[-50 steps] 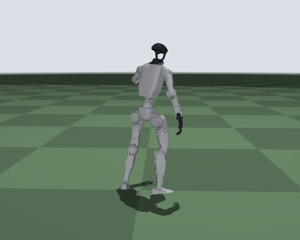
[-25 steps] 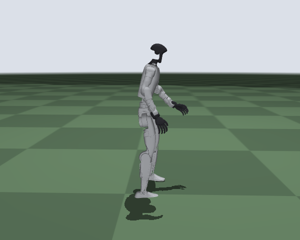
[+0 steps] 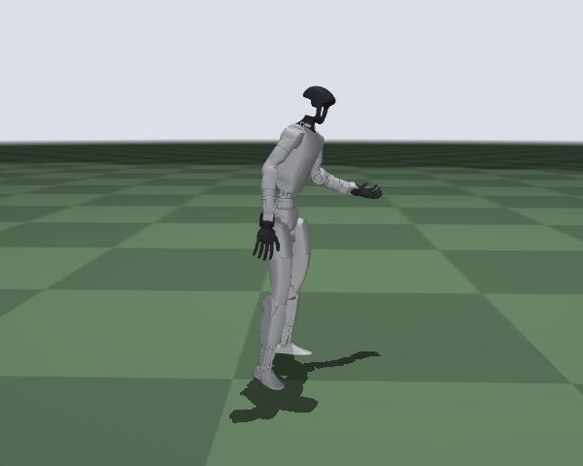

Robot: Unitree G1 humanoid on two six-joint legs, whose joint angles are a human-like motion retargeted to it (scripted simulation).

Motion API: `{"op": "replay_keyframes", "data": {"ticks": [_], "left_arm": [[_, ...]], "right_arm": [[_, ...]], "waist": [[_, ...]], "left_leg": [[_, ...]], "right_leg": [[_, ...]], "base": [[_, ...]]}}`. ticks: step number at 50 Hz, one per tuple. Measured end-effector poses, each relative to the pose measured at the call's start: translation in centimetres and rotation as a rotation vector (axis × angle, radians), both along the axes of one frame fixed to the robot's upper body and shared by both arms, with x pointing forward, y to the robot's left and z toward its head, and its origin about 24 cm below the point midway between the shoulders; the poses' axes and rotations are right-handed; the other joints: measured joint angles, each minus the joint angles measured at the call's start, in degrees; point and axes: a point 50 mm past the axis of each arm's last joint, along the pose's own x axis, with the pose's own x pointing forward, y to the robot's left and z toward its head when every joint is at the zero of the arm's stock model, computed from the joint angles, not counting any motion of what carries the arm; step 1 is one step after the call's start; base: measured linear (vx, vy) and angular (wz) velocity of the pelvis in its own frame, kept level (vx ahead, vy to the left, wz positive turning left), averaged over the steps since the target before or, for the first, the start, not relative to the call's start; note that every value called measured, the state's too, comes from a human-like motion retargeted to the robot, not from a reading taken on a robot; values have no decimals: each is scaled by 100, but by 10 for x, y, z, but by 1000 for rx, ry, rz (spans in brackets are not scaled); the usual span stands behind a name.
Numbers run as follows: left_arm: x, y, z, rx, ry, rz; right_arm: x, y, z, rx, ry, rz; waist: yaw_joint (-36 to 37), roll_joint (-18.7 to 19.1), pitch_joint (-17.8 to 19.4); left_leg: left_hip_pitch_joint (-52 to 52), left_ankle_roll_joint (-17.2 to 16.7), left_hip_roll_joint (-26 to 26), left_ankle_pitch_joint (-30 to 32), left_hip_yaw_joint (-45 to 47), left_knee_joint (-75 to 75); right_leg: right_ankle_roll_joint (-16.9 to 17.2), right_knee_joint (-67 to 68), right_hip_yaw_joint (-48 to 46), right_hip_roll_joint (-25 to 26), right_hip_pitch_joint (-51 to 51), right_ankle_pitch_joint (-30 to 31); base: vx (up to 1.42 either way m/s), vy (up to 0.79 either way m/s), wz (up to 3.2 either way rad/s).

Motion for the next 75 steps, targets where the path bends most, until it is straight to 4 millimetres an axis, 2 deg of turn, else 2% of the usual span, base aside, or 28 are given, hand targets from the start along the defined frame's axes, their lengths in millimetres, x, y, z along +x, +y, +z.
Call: {"op": "replay_keyframes", "data": {"ticks": [4, 8, 11, 15, 18, 21, 23, 25, 27, 29, 32, 35, 37, 39, 42, 43, 45, 50, 53, 55, 57, 61, 63, 65, 67, 70, 73, 75], "left_arm": [[22, -12, 100, 454, -95, -66], [22, -47, 188, 1014, -31, -7], [22, -81, 226, 1380, 63, 80], [34, -128, 242, 1796, 219, 136], [55, -164, 223, 2097, 343, 51], [81, -187, 188, 2251, 466, -97], [100, -198, 156, 2311, 559, -205], [117, -217, 112, 2363, 607, -324], [127, -226, 70, 2428, 717, -404], [132, -232, 30, 2513, 814, -450], [124, -229, -25, 2606, 962, -506], [106, -213, -68, 2461, 1138, -619], [92, -198, -87, 2130, 1234, -721], [78, -183, -99, 1683, 1260, -786], [55, -164, -114, 952, 1159, -798], [43, -159, -121, 770, 1113, -790], [32, -151, -129, 433, 1016, -737], [-7, -133, -154, -44, 827, -567], [-15, -118, -155, -297, 639, -361], [-18, -106, -150, -479, 485, -191], [-22, -90, -138, -535, 340, -67], [-21, -60, -95, -480, 38, 60], [-24, -46, -66, -339, -60, 62], [-18, -37, -29, -220, -161, 48], [-18, -26, 9, -45, -197, 42], [-20, -16, 70, 238, -195, 74], [-21, -20, 130, 571, -98, 170], [-18, -30, 163, 778, -17, 260]], "right_arm": [[2, -5, 1, 51, 56, 6], [11, -10, 6, 98, 51, 3], [19, -15, 11, 120, 52, 20], [34, -19, 19, 136, 53, 72], [42, -16, 21, 89, 25, 137], [59, -10, 25, 72, 17, 203], [75, -5, 30, 57, -36, 233], [83, 5, 32, 50, -110, 286], [95, 15, 35, 53, -175, 315], [107, 24, 39, 40, -248, 347], [115, 38, 41, 31, -305, 414], [115, 48, 38, 37, -310, 464], [111, 52, 34, 58, -300, 451], [106, 55, 29, 92, -293, 393], [94, 58, 20, 143, -262, 288], [86, 59, 16, 173, -240, 262], [82, 59, 13, 167, -227, 231], [57, 52, 3, 197, -122, 238], [61, 42, 6, 156, -139, 200], [57, 33, 4, 115, -81, 123], [58, 29, 6, 95, -107, 71], [56, 22, 8, 88, -124, 27], [48, 17, 8, 98, -112, 10], [48, 13, 9, 119, -92, 12], [47, 7, 11, 126, -84, 1], [46, -2, 15, 118, -84, -3], [47, -9, 20, 100, -101, 17], [51, -14, 25, 93, -107, 46]], "waist": [[106, -10, -186], [23, 27, -376], [-99, 71, -411], [-280, 97, -362], [-252, 162, -394], [-237, 139, -385], [-234, 99, -338], [-88, 64, -271], [-14, 5, -252], [-19, -38, -221], [36, -89, -184], [131, -135, -188], [202, -224, -238], [268, -367, -284], [395, -573, -322], [413, -624, -383], [545, -636, -290], [610, -511, -141], [578, -398, 58], [611, -399, 116], [571, -380, 180], [548, -310, 277], [501, -292, 307], [464, -205, 265], [393, -94, 210], [320, 97, 123], [248, 235, 74], [179, 304, 87]], "left_leg": [[281, -106, -149, -13, 521, -234], [448, -103, -208, -100, 992, -53], [318, 93, -71, -220, 1309, 925], [-387, 404, 425, -102, 1350, 3266], [-1137, 149, 449, 37, 505, 4733], [-1545, 78, -175, -99, -347, 4825], [-1715, 161, -304, -225, -435, 4666], [-1650, 400, -211, -558, -236, 4345], [-1787, 377, -300, -467, -444, 3767], [-1735, 408, -477, -443, -809, 2848], [-1482, 291, -561, -378, -1279, 1643], [-1088, 130, -505, 59, -1523, 865], [-875, 125, -438, 252, -1477, 750], [-714, 176, -384, 156, -1305, 810], [-495, 230, -288, -170, -999, 939], [-518, 298, -246, -369, -892, 1121], [-232, 151, -134, -225, -820, 756], [10, 196, 98, -455, -734, 762], [223, 35, 153, -220, -880, 272], [285, 141, 118, -31, -838, -47], [364, 140, 80, 1, -856, -236], [504, 84, -12, -78, -832, -422], [584, -21, -95, -231, -814, -292], [652, 40, -139, -232, -820, -425], [723, 56, -145, -303, -807, -360], [650, 120, -98, -545, -712, 253], [274, 264, 27, -737, -396, 1656], [-100, 300, 132, -514, -241, 2705]], "right_leg": [[211, -729, -898, 37, 313, 211], [300, -1505, -808, 241, 606, 537], [253, -1553, -335, 228, 708, 482], [200, -1305, 164, 163, 783, 205], [332, -723, 576, 178, 651, -150], [318, -1209, 1073, 276, 838, 37], [340, -1307, 1363, 286, 879, 69], [454, -834, 1683, 286, 760, -198], [453, -812, 1984, 343, 694, -204], [436, -1069, 2230, 413, 809, -130], [462, -1148, 2587, 534, 973, -201], [412, -1160, 2902, 676, 1197, -339], [321, -1089, 3139, 749, 1272, -468], [219, -849, 3346, 780, 1233, -612], [90, -106, 3276, 790, 951, -789], [73, 238, 3032, 746, 789, -877], [-107, 586, 2554, 724, 599, -860], [-321, 914, 1153, 515, 416, -916], [-356, 563, 1233, 659, 240, -698], [-236, 415, 1389, 645, -60, -463], [-152, 252, 1412, 568, -236, -302], [-27, -352, 1099, 350, -338, -117], [82, -426, 849, 163, -305, -37], [84, -975, 861, 218, -203, 410], [76, -1191, 1002, 271, -80, 694], [3, -1158, 1200, 326, 66, 607], [-18, -698, 1339, 292, 127, 166], [-72, -786, 1446, 305, 336, 90]], "base": [[13, -11, -106], [18, -16, -107], [21, -19, -111], [22, -18, -116], [24, -10, -139], [19, -5, -144], [22, -1, -139], [26, 1, -154], [21, 3, -134], [23, 6, -121], [31, 14, -124], [38, 19, -125], [39, 18, -112], [37, 19, -93], [34, 19, -74], [31, 18, -54], [25, 13, -50], [21, 10, 6], [15, 4, 28], [16, 1, 14], [19, -1, 20], [23, -6, 16], [30, -11, 19], [30, -15, 2], [33, -18, -10], [36, -20, -30], [38, -21, -42], [36, -21, -40]]}}
